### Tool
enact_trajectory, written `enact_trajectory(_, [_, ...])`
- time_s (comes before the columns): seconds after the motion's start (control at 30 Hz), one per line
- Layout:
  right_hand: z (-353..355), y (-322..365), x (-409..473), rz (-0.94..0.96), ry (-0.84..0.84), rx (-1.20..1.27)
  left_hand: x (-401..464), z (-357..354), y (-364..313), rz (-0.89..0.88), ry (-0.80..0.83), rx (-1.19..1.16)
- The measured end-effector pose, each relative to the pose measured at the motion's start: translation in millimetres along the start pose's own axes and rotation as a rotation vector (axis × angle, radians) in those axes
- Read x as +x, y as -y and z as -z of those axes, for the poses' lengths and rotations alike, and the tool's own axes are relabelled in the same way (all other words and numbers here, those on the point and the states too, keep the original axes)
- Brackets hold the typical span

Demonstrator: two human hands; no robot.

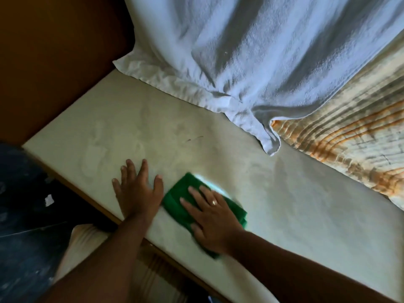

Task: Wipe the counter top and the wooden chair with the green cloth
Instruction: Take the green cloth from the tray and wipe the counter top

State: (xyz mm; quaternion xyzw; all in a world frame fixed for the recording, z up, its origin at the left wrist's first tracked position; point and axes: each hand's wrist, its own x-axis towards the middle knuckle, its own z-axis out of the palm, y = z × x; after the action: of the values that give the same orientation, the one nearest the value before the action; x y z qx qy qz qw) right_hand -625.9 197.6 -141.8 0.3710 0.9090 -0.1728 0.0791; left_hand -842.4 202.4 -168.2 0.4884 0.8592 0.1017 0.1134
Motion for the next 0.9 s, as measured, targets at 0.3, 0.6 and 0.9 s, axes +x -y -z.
enact_trajectory(0.3, [61.0, -91.4, 134.8, -0.223, -0.079, -0.105, 40.9, 1.4, 41.7, 0.152, -0.037, 0.134])
enact_trajectory(0.6, [10.6, -11.9, 40.7, 0.141, 0.014, -0.116, 40.9, 5.7, 40.4, 0.134, -0.046, 0.11])
enact_trajectory(0.9, [73.8, -80.5, 165.8, -0.392, -0.167, -0.022, 39.2, 11.7, 36.1, 0.142, -0.024, 0.096])
